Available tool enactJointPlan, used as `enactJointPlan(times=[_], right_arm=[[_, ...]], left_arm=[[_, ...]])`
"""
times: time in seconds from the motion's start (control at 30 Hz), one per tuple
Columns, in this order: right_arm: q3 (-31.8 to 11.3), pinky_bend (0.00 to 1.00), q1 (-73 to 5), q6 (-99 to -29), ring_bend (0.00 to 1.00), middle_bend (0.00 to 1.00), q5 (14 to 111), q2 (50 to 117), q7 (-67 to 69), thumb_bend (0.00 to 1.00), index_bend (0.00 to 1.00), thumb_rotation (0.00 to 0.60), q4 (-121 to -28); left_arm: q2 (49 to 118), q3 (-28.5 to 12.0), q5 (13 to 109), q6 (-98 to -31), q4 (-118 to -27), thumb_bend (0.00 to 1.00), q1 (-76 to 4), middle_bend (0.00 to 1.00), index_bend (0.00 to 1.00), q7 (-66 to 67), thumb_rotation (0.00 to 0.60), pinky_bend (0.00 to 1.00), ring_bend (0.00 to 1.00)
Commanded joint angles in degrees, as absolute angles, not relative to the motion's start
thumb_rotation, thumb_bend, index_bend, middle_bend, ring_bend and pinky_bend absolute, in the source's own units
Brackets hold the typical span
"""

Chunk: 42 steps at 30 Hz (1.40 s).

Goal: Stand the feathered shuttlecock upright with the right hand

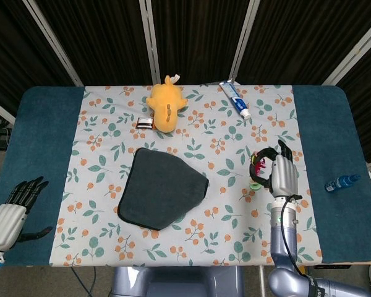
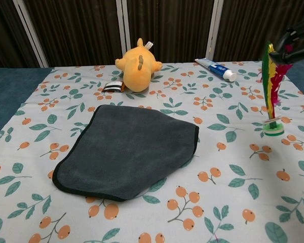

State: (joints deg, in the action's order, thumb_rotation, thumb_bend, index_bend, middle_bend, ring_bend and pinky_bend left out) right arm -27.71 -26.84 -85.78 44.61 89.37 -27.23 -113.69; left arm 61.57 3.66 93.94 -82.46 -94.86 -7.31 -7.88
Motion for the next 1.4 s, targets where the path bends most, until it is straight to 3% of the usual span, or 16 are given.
enactJointPlan(times=[0.03,1.4], right_arm=[[-27.14,0.00,-26.42,-85.96,0.00,0.37,44.56,89.14,-26.53,0.39,0.64,0.600,-113.70],[-24.95,0.00,-22.97,-84.84,0.00,0.37,42.20,86.46,-18.87,0.39,0.64,0.600,-108.94]], left_arm=[[61.61,3.67,93.96,-82.52,-94.88,0.18,-7.25,0.00,0.00,-7.80,0.600,0.00,0.00],[61.52,3.78,93.57,-81.95,-95.07,0.18,-7.20,0.00,0.00,-7.53,0.599,0.00,0.00]])
